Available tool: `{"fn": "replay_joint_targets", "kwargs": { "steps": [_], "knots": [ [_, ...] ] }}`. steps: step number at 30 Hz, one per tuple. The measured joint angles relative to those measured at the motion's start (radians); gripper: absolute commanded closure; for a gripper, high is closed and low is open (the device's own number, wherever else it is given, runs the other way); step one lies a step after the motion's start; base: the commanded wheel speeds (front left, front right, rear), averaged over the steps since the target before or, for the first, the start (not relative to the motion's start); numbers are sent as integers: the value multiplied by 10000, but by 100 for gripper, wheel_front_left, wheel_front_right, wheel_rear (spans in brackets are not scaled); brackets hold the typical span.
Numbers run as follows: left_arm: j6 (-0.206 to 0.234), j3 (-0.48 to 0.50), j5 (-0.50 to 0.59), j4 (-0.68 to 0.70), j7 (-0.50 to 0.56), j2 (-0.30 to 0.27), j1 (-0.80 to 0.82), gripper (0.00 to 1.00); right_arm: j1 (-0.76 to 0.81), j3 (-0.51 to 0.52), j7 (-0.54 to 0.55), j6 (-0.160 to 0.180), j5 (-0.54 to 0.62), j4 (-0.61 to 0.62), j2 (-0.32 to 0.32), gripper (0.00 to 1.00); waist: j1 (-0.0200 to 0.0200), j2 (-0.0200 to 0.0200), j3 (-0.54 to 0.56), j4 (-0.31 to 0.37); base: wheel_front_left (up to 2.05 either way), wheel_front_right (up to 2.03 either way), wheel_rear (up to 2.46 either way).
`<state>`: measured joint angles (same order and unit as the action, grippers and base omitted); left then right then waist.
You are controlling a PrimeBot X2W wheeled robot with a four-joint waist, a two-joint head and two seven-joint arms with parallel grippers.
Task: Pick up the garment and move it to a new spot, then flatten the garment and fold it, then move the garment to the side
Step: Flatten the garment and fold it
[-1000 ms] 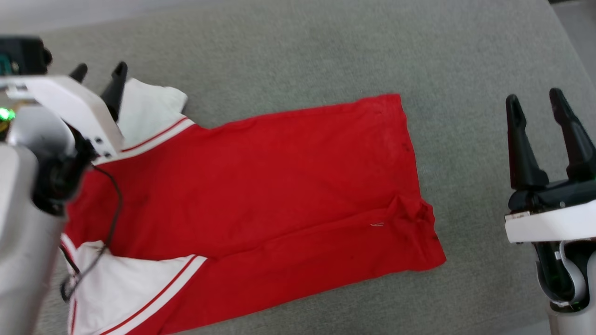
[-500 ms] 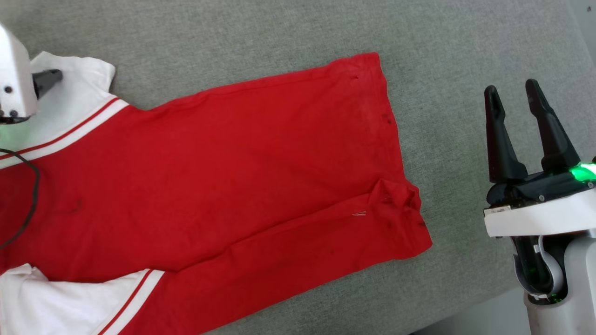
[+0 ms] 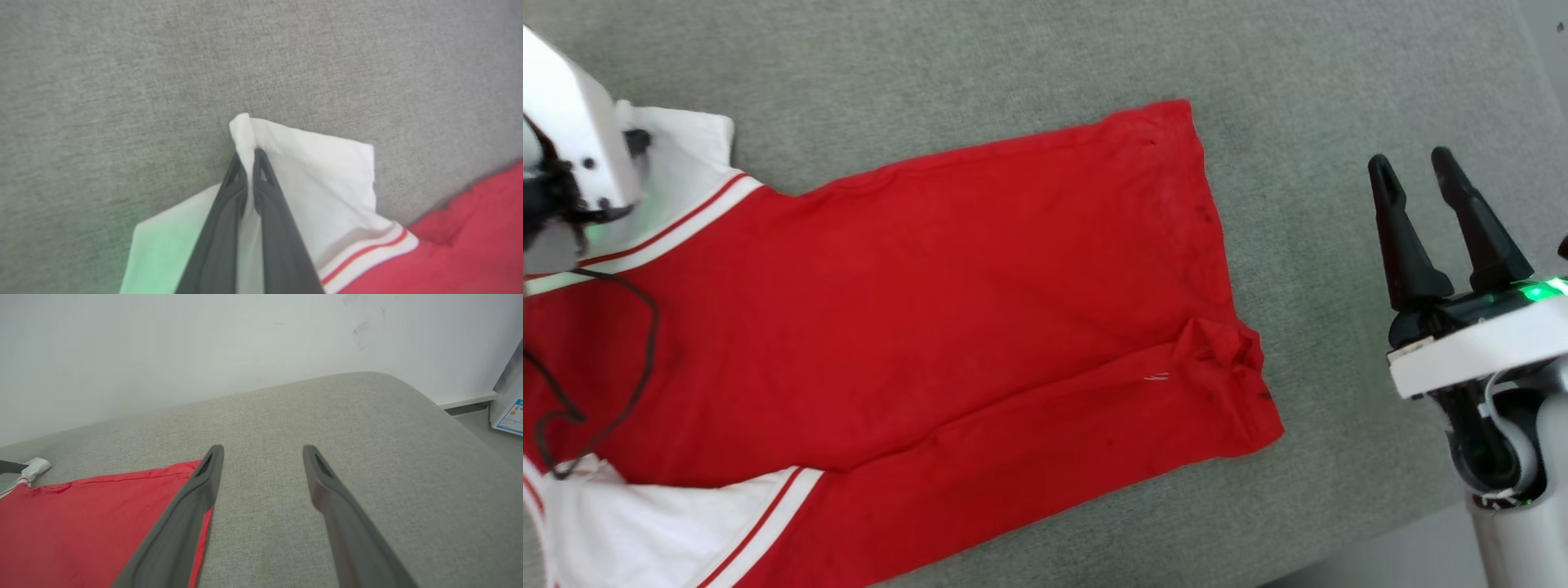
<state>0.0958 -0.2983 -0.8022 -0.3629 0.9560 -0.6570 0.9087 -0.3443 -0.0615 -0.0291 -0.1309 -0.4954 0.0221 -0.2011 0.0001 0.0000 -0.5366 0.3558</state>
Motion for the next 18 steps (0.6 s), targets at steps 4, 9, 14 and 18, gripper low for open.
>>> {"fn": "replay_joint_targets", "kwargs": {
  "steps": [4,9,14,18],
  "knots": [
    [-265,-178,94,-38,-700,497,-1,100,-572,-117,1250,0,-880,-1149,-600,0,0,0,302,-410,0,0,0],
    [-556,-445,236,169,-1273,1003,257,100,-1617,-512,3258,0,-1691,-2454,-1302,0,0,0,568,-1157,0,0,0],
    [-786,-711,236,508,-1540,1536,463,100,-2823,-907,5162,0,-2119,-3457,-1839,0,0,0,612,-1957,0,0,0],
    [-872,-869,320,683,-1785,1783,641,100,-3812,-1103,6146,0,-2266,-4188,-1931,0,0,0,456,-2513,0,0,0]
  ]
}}
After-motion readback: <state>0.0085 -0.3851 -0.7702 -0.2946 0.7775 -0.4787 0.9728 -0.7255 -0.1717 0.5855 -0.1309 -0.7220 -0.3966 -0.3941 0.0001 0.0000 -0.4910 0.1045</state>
